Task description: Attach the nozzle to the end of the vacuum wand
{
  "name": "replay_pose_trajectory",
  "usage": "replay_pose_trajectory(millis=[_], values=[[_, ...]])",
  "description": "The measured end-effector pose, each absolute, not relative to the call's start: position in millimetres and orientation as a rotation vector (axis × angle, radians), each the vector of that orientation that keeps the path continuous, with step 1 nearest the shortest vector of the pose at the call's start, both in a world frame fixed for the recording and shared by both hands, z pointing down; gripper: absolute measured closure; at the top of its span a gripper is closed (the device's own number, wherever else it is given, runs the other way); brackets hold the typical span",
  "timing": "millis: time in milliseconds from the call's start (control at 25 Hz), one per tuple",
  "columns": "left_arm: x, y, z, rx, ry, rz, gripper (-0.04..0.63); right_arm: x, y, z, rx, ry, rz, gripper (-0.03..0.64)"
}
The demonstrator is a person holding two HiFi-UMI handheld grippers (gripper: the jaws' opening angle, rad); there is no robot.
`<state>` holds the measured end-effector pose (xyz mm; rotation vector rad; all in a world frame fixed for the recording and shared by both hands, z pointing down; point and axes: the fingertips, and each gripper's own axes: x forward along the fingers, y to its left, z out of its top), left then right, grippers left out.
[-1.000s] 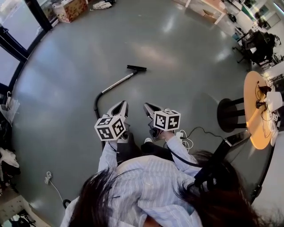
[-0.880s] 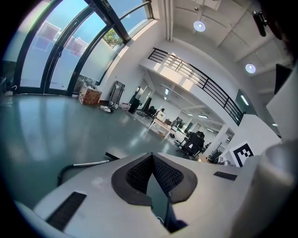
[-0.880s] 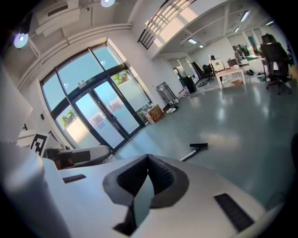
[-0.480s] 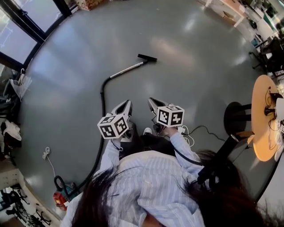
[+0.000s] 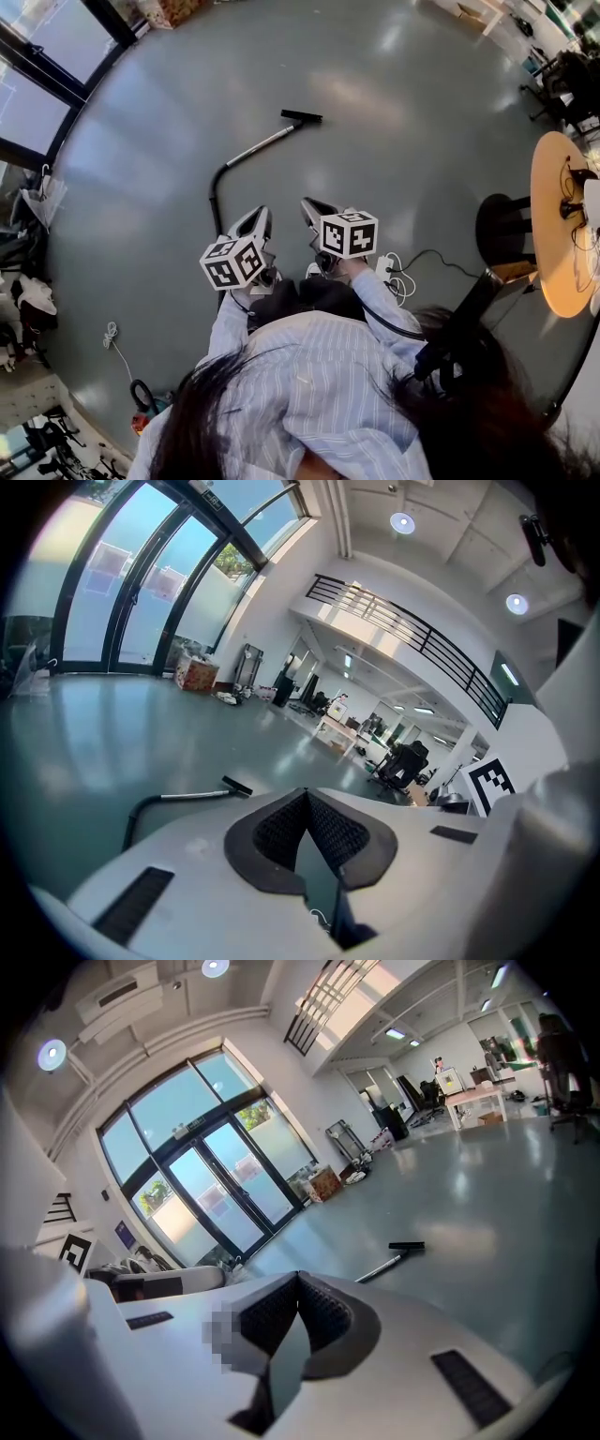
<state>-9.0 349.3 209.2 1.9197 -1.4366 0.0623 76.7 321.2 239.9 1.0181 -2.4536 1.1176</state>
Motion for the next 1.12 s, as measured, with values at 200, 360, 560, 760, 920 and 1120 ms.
replay_pose_trajectory(millis=[200, 360, 560, 760, 920, 1120], values=[[-24, 352, 209, 1.932, -1.409, 0.067, 0.591, 61, 322, 233, 1.047, -2.457, 1.099, 0.611], [-51, 349, 205, 1.948, -1.417, 0.066, 0.591, 34, 323, 229, 1.036, -2.456, 1.099, 0.611], [-70, 348, 201, 1.953, -1.427, 0.028, 0.591, 17, 328, 226, 1.030, -2.458, 1.078, 0.611], [-84, 352, 201, 1.951, -1.414, 0.001, 0.591, 5, 334, 227, 1.044, -2.442, 1.053, 0.611], [-100, 357, 202, 1.944, -1.417, -0.008, 0.591, -9, 339, 226, 1.045, -2.440, 1.048, 0.611], [-111, 366, 202, 1.928, -1.414, -0.034, 0.591, -19, 350, 223, 1.041, -2.440, 1.036, 0.611]])
